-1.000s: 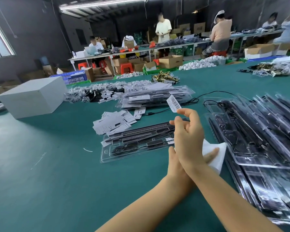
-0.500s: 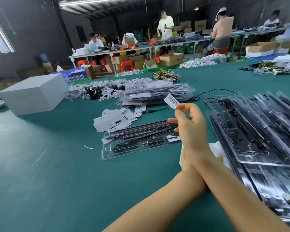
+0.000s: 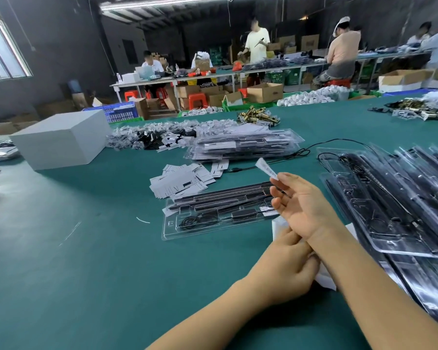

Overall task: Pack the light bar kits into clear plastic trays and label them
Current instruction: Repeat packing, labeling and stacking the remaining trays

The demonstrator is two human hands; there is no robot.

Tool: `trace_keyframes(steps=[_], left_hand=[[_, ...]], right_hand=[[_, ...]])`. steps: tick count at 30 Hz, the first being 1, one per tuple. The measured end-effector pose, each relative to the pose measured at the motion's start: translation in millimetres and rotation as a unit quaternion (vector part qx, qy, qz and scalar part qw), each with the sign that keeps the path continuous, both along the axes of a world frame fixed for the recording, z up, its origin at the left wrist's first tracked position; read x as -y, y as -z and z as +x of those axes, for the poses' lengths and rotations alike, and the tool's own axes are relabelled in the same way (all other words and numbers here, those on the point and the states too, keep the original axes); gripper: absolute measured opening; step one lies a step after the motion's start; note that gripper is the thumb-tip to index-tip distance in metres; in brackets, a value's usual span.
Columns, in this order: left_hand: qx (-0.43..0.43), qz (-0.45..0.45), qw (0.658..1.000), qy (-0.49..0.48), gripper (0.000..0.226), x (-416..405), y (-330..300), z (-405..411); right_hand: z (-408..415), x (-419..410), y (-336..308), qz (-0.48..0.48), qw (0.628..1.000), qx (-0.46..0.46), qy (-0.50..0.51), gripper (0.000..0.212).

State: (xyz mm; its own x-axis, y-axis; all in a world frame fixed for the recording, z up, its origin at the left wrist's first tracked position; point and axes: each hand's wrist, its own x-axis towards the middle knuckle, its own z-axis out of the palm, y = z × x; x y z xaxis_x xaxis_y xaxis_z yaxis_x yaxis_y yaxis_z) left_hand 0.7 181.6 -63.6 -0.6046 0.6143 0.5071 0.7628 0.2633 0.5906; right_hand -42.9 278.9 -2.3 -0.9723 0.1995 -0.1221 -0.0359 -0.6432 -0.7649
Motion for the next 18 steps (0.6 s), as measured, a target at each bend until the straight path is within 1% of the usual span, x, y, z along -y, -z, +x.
trace_keyframes(steps=[2, 3, 4, 6, 9, 11, 13, 15, 16, 18], left_hand=[[0.078, 0.081, 0.993, -0.031, 0.021, 7, 0, -2], [0.112, 0.11, 0.986, -0.058, 0.026, 10, -3, -3], [0.131, 0.14, 0.976, -0.1, 0.032, 14, -3, -6], [0.145, 0.189, 0.956, -0.169, 0.038, 20, -7, -13], [0.156, 0.233, 0.934, -0.223, 0.023, 38, -15, -33], [0.166, 0.247, 0.919, -0.259, 0.023, 58, -17, -48], [0.192, 0.284, 0.9, -0.27, 0.019, 82, -16, -59], [0.204, 0.302, 0.89, -0.272, 0.011, 103, -12, -66], [0.21, 0.297, 0.891, -0.272, 0.008, 112, -9, -67], [0.229, 0.267, 0.897, -0.266, 0.005, 121, -3, -69]], right_hand=[[-6, -3, 7, -0.091, 0.996, 0.014, -0.013, 0.009], [-8, -4, 10, -0.121, 0.992, 0.02, -0.016, 0.008], [-11, -6, 14, -0.132, 0.991, 0.028, -0.013, 0.007], [-14, -10, 22, -0.114, 0.992, 0.047, 0.011, 0.004], [-18, -13, 34, -0.066, 0.994, 0.07, 0.055, 0.007], [-20, -12, 40, -0.007, 0.995, 0.065, 0.081, 0.012], [-19, -6, 43, 0.112, 0.988, 0.043, 0.098, 0.014], [-16, 4, 48, 0.252, 0.962, -0.002, 0.104, 0.014], [-15, 10, 50, 0.302, 0.948, -0.032, 0.099, 0.015], [-13, 18, 54, 0.371, 0.921, -0.09, 0.07, 0.019]])
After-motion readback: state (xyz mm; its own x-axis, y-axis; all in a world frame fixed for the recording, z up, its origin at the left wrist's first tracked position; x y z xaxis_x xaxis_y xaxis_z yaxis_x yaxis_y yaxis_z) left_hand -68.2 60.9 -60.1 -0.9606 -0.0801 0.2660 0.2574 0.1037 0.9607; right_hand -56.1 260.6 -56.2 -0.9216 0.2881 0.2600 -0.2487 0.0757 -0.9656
